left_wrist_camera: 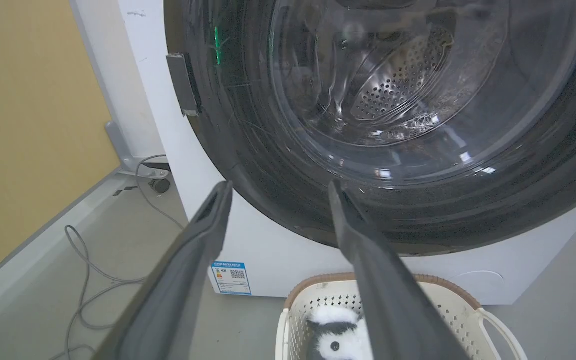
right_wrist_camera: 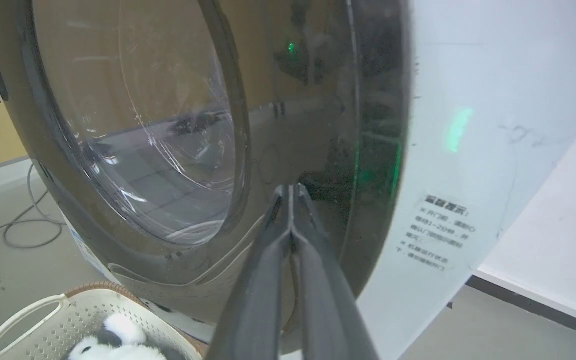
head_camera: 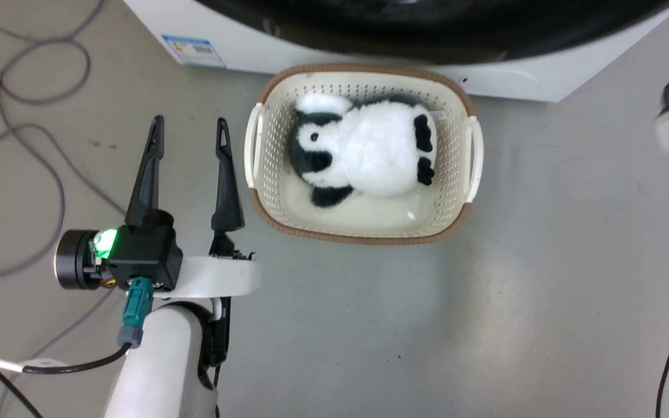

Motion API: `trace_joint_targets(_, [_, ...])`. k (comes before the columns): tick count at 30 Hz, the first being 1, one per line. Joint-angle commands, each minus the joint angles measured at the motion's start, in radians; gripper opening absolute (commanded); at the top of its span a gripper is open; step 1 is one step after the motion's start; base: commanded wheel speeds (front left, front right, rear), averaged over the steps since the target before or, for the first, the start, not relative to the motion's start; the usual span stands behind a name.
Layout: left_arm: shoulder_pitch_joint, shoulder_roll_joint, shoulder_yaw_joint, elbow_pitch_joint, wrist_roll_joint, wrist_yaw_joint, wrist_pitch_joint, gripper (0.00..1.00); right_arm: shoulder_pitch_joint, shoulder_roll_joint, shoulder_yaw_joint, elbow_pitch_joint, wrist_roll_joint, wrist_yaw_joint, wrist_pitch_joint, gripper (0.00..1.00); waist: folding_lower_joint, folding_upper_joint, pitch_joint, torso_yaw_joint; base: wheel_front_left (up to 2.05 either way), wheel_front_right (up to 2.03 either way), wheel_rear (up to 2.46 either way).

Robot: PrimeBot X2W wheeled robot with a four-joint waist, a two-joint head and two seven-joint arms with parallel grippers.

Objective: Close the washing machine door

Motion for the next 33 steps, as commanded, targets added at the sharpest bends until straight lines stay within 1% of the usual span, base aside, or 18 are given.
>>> trace_joint_targets(1, [-0.022, 0.000, -0.003, -0.004, 0.004, 0.002, -0.004, 1.00, -0.036, 0.003, -0.016, 0.014, 0.004, -0.002, -0.004, 0.00, -0.0001, -0.0001, 0.017, 0.010, 0.00, 0.00, 0.00])
trace_joint_targets(9, [-0.027, -0.002, -0.009, 0.000, -0.005, 0.012, -0.004, 1.00, -0.075, 0.010, -0.047, 0.054, -0.023, -0.002, -0.004, 0.00, -0.0001, -0.0001, 0.022, 0.024, 0.00, 0.00, 0.00])
trace_joint_targets(12, [-0.022, -0.002, -0.007, 0.004, -0.008, 0.017, -0.004, 1.00, -0.056, 0.023, -0.048, 0.050, -0.024, -0.002, -0.004, 0.00, -0.0001, -0.0001, 0.006, 0.027, 0.00, 0.00, 0.00])
trace_joint_targets(16, [-0.004, -0.002, 0.002, 0.013, -0.010, 0.022, -0.004, 1.00, -0.004, 0.041, -0.063, 0.014, -0.035, -0.002, -0.004, 0.00, -0.0001, -0.0001, -0.036, 0.020, 0.00, 0.00, 0.00])
trace_joint_targets(20, [0.023, -0.002, 0.016, 0.024, -0.007, 0.022, -0.004, 1.00, 0.058, 0.063, -0.110, -0.051, -0.056, -0.002, -0.004, 0.00, -0.0001, -0.0001, -0.096, 0.005, 0.00, 0.00, 0.00])
trace_joint_targets(22, [0.037, 0.001, 0.027, 0.031, -0.005, 0.024, -0.004, 1.00, 0.091, 0.079, -0.143, -0.095, -0.089, -0.002, -0.004, 0.00, -0.0001, -0.0001, -0.129, -0.005, 0.00, 0.00, 0.00])
trace_joint_targets(26, [0.064, 0.007, 0.045, 0.045, -0.001, 0.024, -0.004, 1.00, 0.159, 0.133, -0.207, -0.200, -0.147, -0.002, -0.004, 0.00, -0.0001, -0.0001, -0.197, -0.024, 0.00, 0.00, 0.00])
trace_joint_targets(28, [0.079, 0.009, 0.050, 0.052, 0.002, 0.024, -0.004, 1.00, 0.194, 0.164, -0.234, -0.254, -0.158, -0.002, -0.004, 0.00, -0.0001, -0.0001, -0.229, -0.031, 0.00, 0.00, 0.00])
trace_joint_targets(29, [0.079, 0.009, 0.050, 0.052, 0.002, 0.024, -0.004, 1.00, 0.194, 0.164, -0.234, -0.254, -0.158, -0.002, -0.004, 0.00, -0.0001, -0.0001, -0.229, -0.031, 0.00, 0.00, 0.00])
trace_joint_targets(30, [0.094, 0.012, 0.055, 0.059, 0.004, 0.024, -0.004, 1.00, 0.236, 0.191, -0.251, -0.303, -0.177, -0.002, -0.004, 0.00, -0.0001, -0.0001, -0.259, -0.038, 0.00, 0.00, 0.00])
trace_joint_targets(33, [0.110, 0.015, 0.061, 0.068, 0.004, 0.024, -0.004, 1.00, 0.280, 0.222, -0.259, -0.343, -0.192, -0.002, -0.004, 0.00, -0.0001, -0.0001, -0.293, -0.046, 0.00, 0.00, 0.00])
